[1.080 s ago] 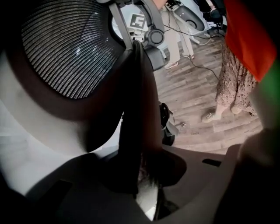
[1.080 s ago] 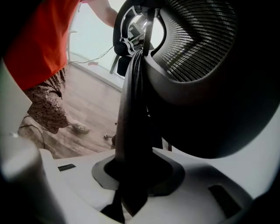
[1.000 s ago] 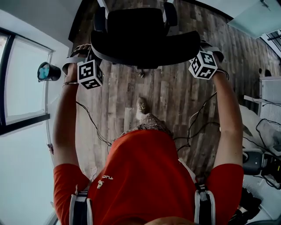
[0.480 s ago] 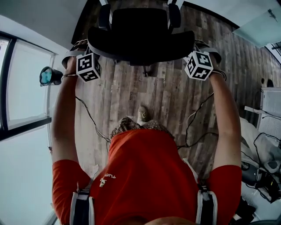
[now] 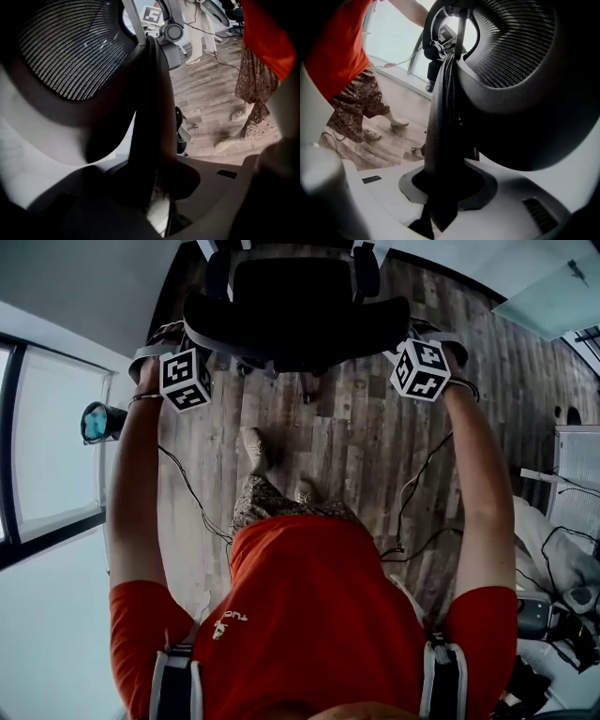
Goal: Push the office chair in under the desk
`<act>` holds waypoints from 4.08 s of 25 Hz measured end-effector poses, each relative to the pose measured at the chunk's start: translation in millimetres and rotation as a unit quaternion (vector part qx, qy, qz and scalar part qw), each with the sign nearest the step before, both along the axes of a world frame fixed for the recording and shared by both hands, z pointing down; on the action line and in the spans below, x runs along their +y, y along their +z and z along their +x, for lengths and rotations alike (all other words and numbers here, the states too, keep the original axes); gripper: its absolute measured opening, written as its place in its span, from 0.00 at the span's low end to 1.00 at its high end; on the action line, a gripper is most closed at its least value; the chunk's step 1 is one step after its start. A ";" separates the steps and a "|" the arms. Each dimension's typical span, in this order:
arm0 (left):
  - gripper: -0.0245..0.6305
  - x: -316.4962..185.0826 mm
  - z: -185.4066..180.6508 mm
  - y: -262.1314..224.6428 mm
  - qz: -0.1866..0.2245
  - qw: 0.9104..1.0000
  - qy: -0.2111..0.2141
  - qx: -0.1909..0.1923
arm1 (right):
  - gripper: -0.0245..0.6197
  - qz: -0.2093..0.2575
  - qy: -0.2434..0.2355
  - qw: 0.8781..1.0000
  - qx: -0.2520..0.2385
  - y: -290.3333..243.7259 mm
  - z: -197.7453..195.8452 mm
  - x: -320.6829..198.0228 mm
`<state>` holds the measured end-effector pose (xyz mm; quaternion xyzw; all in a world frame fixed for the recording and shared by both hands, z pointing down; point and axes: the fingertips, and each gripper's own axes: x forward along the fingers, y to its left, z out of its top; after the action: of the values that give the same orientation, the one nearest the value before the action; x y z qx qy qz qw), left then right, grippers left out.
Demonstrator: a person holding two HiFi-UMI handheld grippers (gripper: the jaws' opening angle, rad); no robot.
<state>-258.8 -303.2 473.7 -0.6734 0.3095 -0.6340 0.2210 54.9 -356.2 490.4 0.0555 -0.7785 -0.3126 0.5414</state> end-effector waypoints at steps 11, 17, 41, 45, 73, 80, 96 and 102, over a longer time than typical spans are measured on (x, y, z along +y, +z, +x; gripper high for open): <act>0.18 -97.4 -38.8 -4.7 0.017 0.999 0.031 0.005 | 0.21 0.004 0.029 1.000 -0.002 -2.8 -38.0 -80.9; 0.18 -152.2 -68.3 -3.0 0.017 0.999 0.051 0.005 | 0.21 0.002 0.053 0.999 0.001 -1.4 -65.7 -123.3; 0.19 -344.0 -120.7 -5.6 0.022 0.996 0.082 0.003 | 0.21 0.004 0.108 0.994 0.000 -10.8 -120.0 -297.7; 0.19 -363.1 -123.9 -2.3 0.019 0.997 0.079 0.001 | 0.21 0.007 0.105 0.994 -0.001 -9.3 -123.1 -317.2; 0.19 -465.2 -116.0 -4.6 0.024 0.999 0.045 -0.001 | 0.22 -0.002 0.069 0.998 0.002 -0.9 -111.3 -434.0; 0.22 -456.3 -114.9 -2.1 0.027 0.999 0.043 0.014 | 0.27 -0.012 0.086 0.996 -0.004 0.5 -112.5 -430.4; 0.43 -415.4 -123.4 -50.3 0.077 0.994 0.040 0.070 | 0.40 0.040 0.145 0.986 -0.069 -54.3 -82.8 -401.7; 0.43 -382.9 -118.5 -86.6 0.126 0.975 0.019 0.180 | 0.40 0.065 0.195 0.951 -0.230 -101.2 -90.7 -370.0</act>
<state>-377.2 -686.0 387.1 -0.7489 0.4084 -0.4541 0.2571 -35.8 -726.2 389.2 0.3118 -0.8338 -0.2297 0.3935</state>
